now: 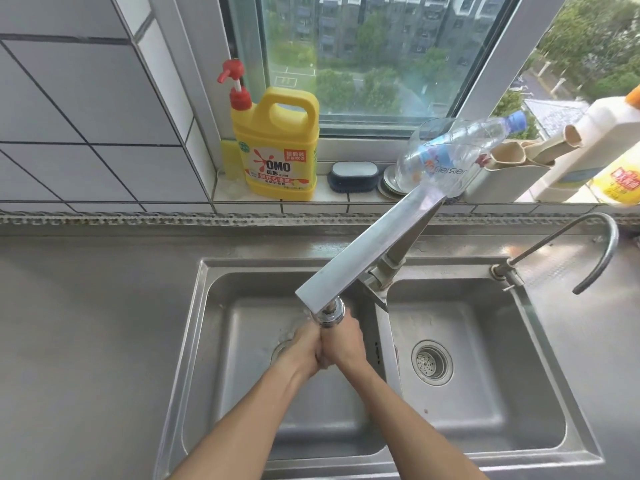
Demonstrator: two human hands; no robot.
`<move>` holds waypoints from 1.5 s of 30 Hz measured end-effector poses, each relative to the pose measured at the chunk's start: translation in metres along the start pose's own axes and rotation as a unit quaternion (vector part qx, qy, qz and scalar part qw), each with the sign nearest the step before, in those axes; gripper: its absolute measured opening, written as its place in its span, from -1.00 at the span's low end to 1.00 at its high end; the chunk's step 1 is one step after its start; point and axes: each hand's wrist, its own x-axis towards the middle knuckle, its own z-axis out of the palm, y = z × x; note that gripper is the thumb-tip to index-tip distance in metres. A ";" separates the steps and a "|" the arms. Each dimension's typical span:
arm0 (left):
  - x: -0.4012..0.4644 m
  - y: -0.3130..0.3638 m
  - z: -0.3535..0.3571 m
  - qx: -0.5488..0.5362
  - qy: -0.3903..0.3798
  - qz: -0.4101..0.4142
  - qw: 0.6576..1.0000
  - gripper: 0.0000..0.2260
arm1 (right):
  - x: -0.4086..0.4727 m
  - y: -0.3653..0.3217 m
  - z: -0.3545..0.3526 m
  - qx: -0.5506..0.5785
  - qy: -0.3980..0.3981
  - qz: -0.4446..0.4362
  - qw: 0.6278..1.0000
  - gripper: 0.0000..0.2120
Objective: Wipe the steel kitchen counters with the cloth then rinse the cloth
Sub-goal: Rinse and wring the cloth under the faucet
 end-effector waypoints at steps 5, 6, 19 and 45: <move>-0.005 -0.001 -0.006 0.023 0.013 -0.017 1.000 -0.55 | -0.002 0.001 0.006 0.019 0.012 0.000 1.000 -0.70; -0.004 0.001 -0.008 0.012 0.020 -0.013 1.000 -0.57 | -0.005 0.003 0.013 0.022 0.001 0.001 1.000 -0.68; -0.009 0.017 -0.011 -0.064 0.066 0.008 0.996 -0.66 | -0.008 0.001 0.019 -0.026 -0.020 -0.041 0.999 -0.86; -0.017 0.019 -0.056 0.215 -0.113 0.208 0.948 -0.69 | 0.016 0.026 -0.029 0.258 -0.150 -0.072 0.952 -0.53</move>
